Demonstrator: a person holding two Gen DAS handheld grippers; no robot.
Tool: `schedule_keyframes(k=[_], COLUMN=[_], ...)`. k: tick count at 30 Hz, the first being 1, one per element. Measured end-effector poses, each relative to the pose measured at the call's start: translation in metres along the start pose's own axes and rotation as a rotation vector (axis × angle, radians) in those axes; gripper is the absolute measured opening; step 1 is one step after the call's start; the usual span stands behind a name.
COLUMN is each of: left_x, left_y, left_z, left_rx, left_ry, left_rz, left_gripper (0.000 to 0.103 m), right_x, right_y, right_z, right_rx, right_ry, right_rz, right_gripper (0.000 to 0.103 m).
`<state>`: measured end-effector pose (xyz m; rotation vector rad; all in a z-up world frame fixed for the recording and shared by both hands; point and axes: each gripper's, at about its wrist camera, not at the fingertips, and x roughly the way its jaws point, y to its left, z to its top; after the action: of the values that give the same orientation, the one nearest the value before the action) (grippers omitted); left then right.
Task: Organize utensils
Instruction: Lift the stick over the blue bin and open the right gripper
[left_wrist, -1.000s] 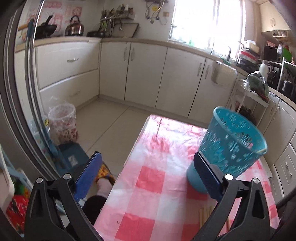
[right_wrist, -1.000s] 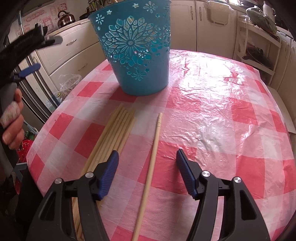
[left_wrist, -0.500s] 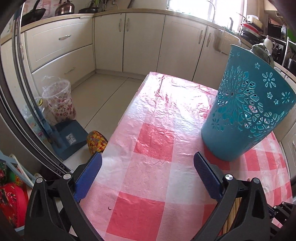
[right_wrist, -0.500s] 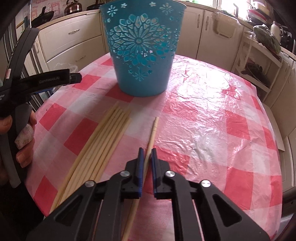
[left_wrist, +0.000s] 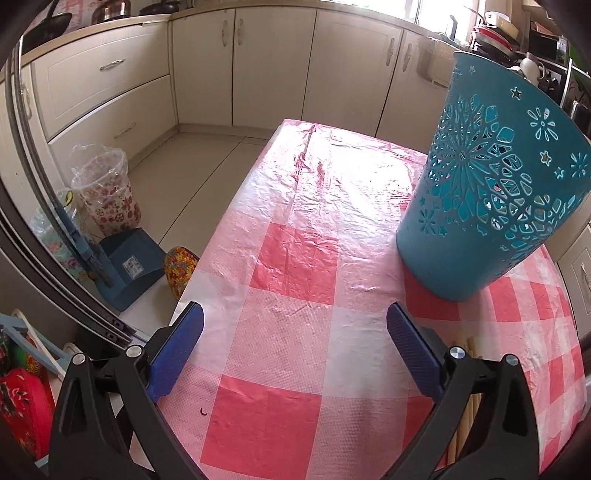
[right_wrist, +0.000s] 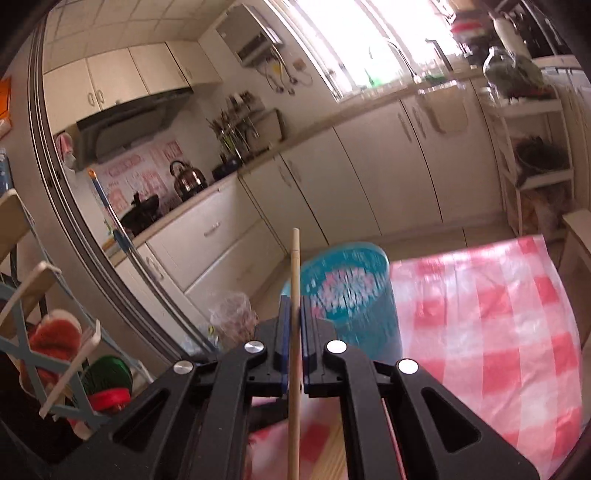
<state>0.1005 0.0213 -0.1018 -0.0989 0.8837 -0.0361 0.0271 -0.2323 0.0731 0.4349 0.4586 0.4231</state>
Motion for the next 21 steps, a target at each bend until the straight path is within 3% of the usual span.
schedule_keyframes(k=[4,7,13,21], left_x=[-0.001,-0.002,-0.003,-0.001], left_y=[0.002,0.001,0.001,0.005], left_z=[0.0,0.0,0.0,0.001], left_rx=[-0.007,-0.008,-0.007,-0.022], left_ry=[-0.007,-0.014,-0.02,-0.015], left_rz=[-0.008,-0.01,-0.026,-0.024], left_gripper=[0.095,0.095,0.095,0.095], right_x=[0.044,0.079,0.113,0.079], right_y=[0.012,0.004,-0.019,-0.016], right_z=[0.043,0.053,0.041,0.01], right_rx=[-0.042,-0.055,-0.041,-0.064], right_ry=[-0.146,-0.186,-0.13,-0.078], right_rz=[-0.041,-0.125,-0.209,-0.189], right_gripper=[0.006,0.006,0.007,0.028])
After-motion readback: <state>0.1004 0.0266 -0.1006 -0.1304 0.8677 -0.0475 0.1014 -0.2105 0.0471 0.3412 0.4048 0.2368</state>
